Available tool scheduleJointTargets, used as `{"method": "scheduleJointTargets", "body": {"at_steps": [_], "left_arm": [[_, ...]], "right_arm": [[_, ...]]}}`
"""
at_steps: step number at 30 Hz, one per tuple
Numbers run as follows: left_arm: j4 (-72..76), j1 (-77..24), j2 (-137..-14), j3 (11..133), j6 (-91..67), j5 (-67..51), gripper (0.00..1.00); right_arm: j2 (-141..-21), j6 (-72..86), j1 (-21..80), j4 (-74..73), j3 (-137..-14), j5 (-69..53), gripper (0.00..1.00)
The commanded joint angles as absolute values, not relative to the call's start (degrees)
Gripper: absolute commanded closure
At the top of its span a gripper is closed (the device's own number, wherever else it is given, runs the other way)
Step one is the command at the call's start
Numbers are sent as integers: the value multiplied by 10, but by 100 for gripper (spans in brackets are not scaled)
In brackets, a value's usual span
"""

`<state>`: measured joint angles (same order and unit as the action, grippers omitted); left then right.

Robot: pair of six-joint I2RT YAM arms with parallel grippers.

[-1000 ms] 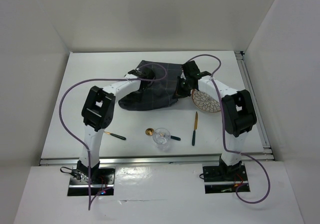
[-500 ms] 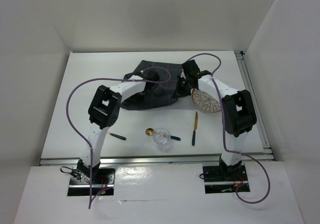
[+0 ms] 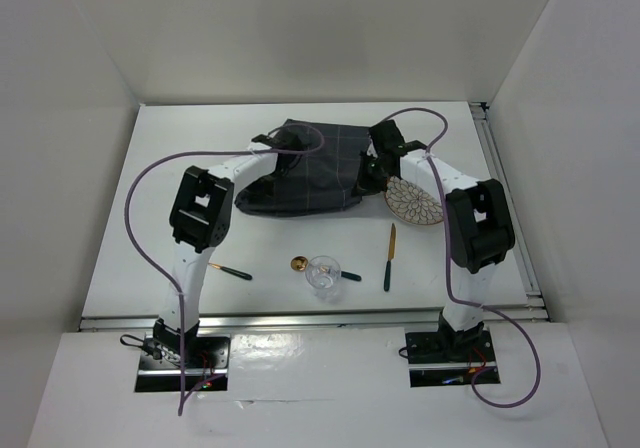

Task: Set the dinner table for one person

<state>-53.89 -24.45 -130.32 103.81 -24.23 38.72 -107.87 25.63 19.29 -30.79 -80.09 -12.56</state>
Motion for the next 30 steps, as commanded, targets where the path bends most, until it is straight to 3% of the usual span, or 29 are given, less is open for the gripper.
{"method": "scheduleJointTargets", "body": {"at_steps": [1,7,10,15,21,24,30], "left_arm": [[-566,-243,-1297,1079,-258,394,100],[-584,-196,-1253,1133,-279,326,100],[-571,-140,-1198,1128,-303,217,100],[-460,-37,-1058,975,-337,-34,100],[-383,25,-1017,860,-369,-171,100],[-383,30,-1012,860,-369,-199,100],[-390,56,-1020,1025,-410,-292,100]], "right_arm": [[-1056,247,184,-320,-798,-106,100],[-1056,242,184,-325,-803,-101,100],[-1056,242,184,-325,-803,-96,100],[-1056,242,184,-325,-803,-104,100],[-1056,247,184,-319,-807,-120,100],[-1062,247,184,-341,-851,-125,100],[-1103,219,172,-416,-1097,-120,100]]}}
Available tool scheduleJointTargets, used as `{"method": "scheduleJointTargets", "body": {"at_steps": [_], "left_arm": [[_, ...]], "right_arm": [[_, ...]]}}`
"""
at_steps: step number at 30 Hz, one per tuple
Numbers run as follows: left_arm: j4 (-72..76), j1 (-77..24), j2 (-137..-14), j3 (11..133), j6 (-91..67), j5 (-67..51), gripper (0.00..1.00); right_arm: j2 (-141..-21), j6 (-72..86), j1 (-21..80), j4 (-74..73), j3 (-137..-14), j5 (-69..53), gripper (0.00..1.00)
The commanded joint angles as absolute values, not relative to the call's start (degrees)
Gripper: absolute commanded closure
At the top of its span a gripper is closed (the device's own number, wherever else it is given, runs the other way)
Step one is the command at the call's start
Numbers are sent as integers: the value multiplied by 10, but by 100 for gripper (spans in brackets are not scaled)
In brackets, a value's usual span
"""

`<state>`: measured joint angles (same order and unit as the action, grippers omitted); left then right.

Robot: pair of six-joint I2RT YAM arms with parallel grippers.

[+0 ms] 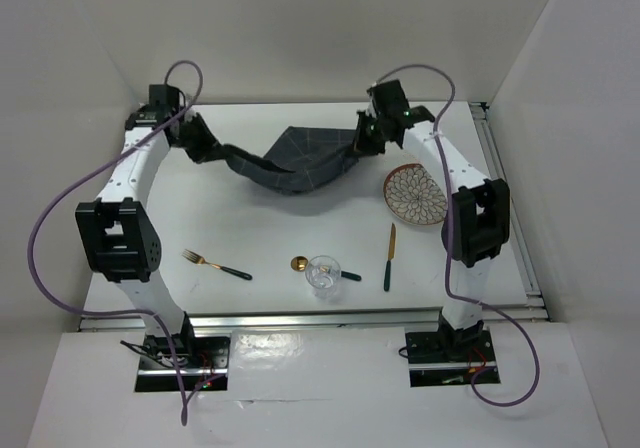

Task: Set the dinner table for one person

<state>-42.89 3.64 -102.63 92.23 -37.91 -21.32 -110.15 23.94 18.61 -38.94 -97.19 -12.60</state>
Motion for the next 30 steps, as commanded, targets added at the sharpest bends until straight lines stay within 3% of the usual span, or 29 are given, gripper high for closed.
{"method": "scheduleJointTargets", "body": {"at_steps": [1,2,6,8,13,18,23,30], "left_arm": [[-390,63,-1027,1056,-421,-307,100],[-390,70,-1027,1115,-433,-342,100],[-310,131,-961,1128,-547,-408,100],[-226,148,-879,1041,-583,-393,100],[-204,173,-796,833,-652,-385,100],[-202,179,-818,613,-678,-477,100],[-241,179,-820,584,-633,-472,100],[-258,179,-815,682,-597,-472,100]], "right_arm": [[-1113,219,172,-432,-1146,-120,100],[-1121,214,167,-445,-1246,-120,100],[-1116,214,162,-472,-1382,-141,100],[-1072,214,162,-421,-1296,-165,100],[-977,214,156,-387,-1107,-186,100],[-965,214,156,-403,-938,-238,100],[-960,219,168,-408,-883,-246,100],[-948,219,168,-419,-937,-228,100]]}}
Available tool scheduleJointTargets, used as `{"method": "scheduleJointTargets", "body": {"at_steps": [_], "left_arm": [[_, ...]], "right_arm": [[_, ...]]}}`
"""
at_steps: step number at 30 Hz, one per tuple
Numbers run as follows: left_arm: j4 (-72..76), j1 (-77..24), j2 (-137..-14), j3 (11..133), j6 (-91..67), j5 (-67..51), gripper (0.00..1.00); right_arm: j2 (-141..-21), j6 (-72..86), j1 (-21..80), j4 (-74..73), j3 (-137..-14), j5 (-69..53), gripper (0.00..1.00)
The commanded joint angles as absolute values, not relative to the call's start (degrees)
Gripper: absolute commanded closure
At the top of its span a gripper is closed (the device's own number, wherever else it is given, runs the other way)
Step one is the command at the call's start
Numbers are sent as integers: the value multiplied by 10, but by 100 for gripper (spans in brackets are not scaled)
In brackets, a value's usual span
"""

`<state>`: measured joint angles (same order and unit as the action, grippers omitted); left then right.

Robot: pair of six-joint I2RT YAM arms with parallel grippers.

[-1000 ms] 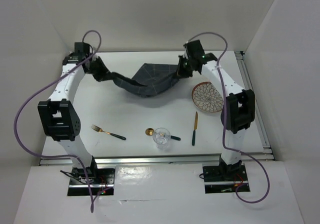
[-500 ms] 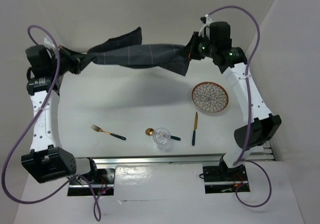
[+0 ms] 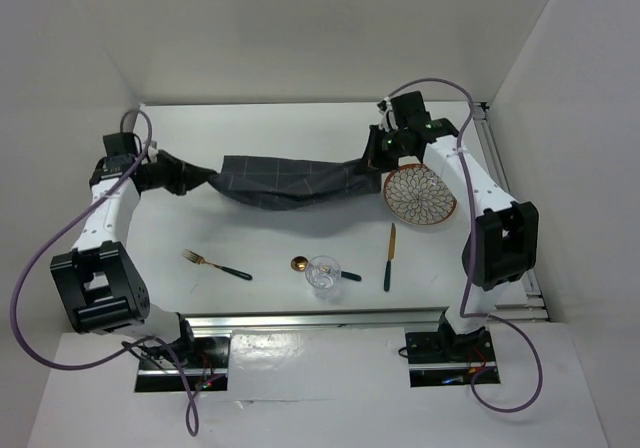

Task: Set the dinner table for one person

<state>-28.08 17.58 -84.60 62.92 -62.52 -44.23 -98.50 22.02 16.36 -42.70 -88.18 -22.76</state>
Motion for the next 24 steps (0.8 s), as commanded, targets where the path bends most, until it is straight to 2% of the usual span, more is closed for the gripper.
{"method": "scheduleJointTargets", "body": {"at_steps": [1,6,13,24], "left_arm": [[-258,179,-815,715,-591,-478,100],[-216,197,-774,783,-604,-490,100],[-195,220,-747,837,-630,-495,100],[-163,220,-852,943,-647,-476,100]], "right_arm": [[-948,219,168,-426,-969,-220,100],[-926,214,168,-454,-1040,-225,100],[-863,232,173,-473,-1043,-207,100],[-1012,214,149,-506,-1269,-225,100]]}}
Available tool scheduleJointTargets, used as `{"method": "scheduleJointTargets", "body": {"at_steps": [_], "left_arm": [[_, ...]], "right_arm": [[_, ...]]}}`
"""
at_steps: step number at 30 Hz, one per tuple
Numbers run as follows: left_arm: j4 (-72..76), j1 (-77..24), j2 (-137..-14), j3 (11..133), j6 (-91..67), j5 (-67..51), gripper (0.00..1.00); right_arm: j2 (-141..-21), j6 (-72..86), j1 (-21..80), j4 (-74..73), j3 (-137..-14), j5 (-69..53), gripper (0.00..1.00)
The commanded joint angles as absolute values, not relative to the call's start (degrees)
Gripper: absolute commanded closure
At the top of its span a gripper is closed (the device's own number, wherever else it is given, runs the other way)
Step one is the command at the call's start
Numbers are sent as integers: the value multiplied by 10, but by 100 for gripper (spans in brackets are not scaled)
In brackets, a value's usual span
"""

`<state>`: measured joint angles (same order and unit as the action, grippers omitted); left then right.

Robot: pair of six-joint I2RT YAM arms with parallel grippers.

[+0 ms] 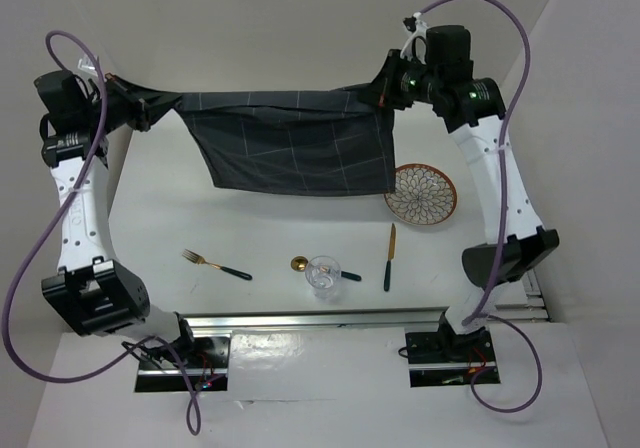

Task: Set the dinner table for one person

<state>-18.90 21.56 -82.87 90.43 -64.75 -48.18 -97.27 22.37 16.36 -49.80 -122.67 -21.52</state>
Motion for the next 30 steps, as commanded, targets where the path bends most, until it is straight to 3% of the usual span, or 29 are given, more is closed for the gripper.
{"method": "scheduleJointTargets", "body": {"at_steps": [1,8,14,17,23,24,25,26,27,28,30], "left_arm": [[-156,220,-874,949,-647,-476,100],[-120,197,-990,1049,-657,-497,100],[-120,192,-1039,1151,-670,-514,100],[-120,192,-1031,1106,-657,-519,100],[-153,192,-921,847,-602,-519,100],[-180,192,-910,819,-584,-505,95],[-254,192,-901,776,-538,-494,81],[-288,192,-894,758,-513,-484,42],[-321,192,-888,745,-488,-458,21],[-379,192,-882,726,-444,-444,2],[-419,197,-875,720,-413,-399,0]], "right_arm": [[-1039,214,142,-493,-1284,-240,100],[-1146,246,89,-394,-1393,-305,100],[-1146,294,69,-290,-1358,-332,100],[-1151,289,69,-304,-1331,-338,100],[-1069,272,91,-287,-1049,-341,100],[-1058,267,100,-287,-975,-326,98],[-1047,267,107,-287,-938,-317,89],[-1024,267,112,-287,-904,-316,73],[-1014,267,120,-287,-846,-316,41],[-996,267,126,-287,-821,-316,31],[-989,267,132,-311,-788,-316,11]]}}
